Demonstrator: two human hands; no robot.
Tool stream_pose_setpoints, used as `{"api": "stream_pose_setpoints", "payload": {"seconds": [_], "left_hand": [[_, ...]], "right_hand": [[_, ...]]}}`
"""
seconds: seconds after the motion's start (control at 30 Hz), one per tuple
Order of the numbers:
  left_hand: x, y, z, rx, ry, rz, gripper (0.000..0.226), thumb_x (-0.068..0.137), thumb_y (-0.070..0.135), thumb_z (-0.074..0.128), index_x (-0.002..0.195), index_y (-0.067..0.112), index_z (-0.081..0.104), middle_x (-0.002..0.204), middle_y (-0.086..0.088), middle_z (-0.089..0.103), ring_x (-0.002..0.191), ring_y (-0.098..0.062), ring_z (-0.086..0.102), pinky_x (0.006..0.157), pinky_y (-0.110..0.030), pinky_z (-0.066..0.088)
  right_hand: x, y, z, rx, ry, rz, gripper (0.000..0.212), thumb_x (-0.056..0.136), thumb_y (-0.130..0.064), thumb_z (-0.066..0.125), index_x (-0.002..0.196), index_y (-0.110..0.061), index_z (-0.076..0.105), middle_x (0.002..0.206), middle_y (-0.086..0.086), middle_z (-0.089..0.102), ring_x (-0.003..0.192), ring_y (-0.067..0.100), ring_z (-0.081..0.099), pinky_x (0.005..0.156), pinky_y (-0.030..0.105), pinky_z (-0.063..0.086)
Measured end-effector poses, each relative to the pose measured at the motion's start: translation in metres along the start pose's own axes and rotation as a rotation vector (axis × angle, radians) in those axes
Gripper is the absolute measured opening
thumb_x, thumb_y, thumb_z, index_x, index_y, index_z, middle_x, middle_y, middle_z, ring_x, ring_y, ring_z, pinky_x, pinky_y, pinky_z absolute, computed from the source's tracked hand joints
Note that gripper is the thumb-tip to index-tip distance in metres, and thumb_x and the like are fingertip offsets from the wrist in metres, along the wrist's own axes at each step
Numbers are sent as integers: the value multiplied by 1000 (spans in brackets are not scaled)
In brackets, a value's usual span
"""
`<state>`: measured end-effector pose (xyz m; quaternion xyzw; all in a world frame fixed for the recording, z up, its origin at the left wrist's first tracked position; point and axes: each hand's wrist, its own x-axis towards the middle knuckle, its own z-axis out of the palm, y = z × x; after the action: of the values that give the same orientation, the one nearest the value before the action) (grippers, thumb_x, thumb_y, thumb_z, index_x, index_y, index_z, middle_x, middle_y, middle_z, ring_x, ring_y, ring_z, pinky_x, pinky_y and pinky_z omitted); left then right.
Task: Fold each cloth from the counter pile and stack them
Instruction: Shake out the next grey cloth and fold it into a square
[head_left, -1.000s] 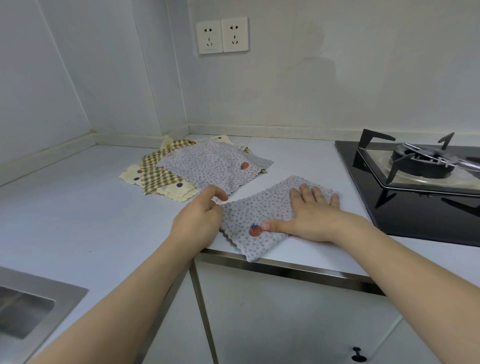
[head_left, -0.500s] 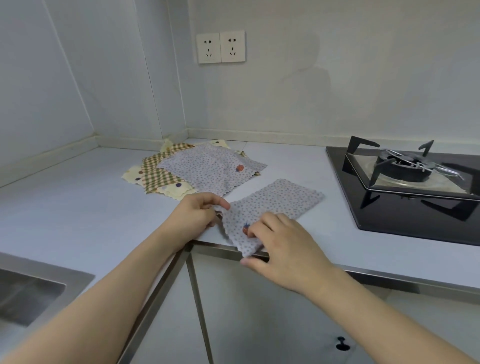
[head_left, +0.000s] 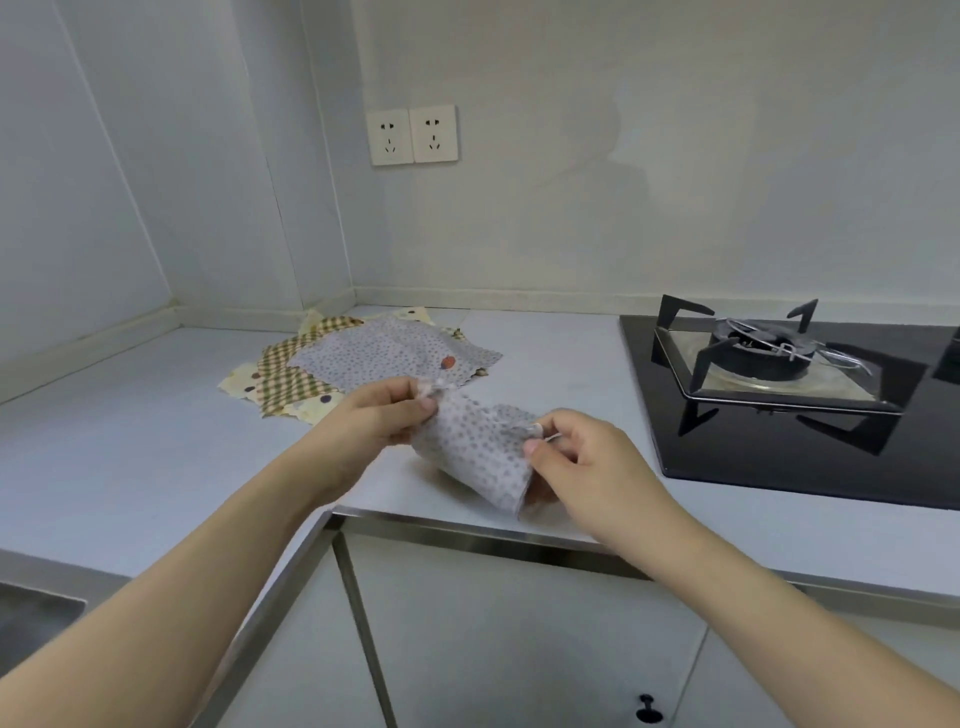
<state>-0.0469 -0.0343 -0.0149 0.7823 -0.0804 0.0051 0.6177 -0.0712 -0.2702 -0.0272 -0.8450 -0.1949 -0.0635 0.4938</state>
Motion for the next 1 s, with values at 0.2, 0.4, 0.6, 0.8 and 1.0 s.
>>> {"api": "stream_pose_setpoints", "payload": {"seconds": [0.2, 0.4, 0.6, 0.8, 1.0], "left_hand": [[58, 14, 48, 364, 162, -55, 23, 96, 28, 54, 78, 14, 50, 83, -7, 56, 76, -21, 52, 68, -33, 40], [92, -27, 73, 873, 143, -32, 27, 99, 34, 46, 89, 10, 52, 70, -3, 51, 73, -28, 55, 53, -30, 31], [100, -31, 75, 990, 151, 7, 31, 99, 40, 45, 84, 13, 47, 70, -1, 48, 66, -19, 46, 52, -31, 27], [102, -21, 79, 984, 116, -92, 37, 98, 47, 43, 77, 17, 40, 69, 0, 46, 63, -16, 44, 53, -31, 27], [44, -9, 95, 1069, 368, 280, 18, 94, 32, 49, 107, 20, 47, 103, 1, 49, 97, -23, 46, 82, -37, 40]], "right_hand": [[41, 32, -30, -240, 120, 94, 30, 93, -28, 50, 68, -11, 48, 59, 1, 52, 57, 21, 47, 55, 31, 33], [62, 69, -19, -721, 64, 118, 22, 92, -31, 39, 77, -16, 45, 94, 1, 52, 91, 25, 47, 76, 37, 35], [66, 76, -17, -733, 108, 131, 34, 94, -44, 34, 74, -20, 47, 92, -2, 50, 90, 23, 45, 81, 39, 36], [66, 81, -18, -719, 156, 81, 30, 96, -35, 37, 76, -20, 51, 96, -2, 57, 87, 22, 48, 75, 36, 37], [62, 82, -17, -727, 136, 49, 19, 95, -30, 39, 94, -20, 56, 104, -4, 57, 96, 22, 49, 80, 36, 35]]}}
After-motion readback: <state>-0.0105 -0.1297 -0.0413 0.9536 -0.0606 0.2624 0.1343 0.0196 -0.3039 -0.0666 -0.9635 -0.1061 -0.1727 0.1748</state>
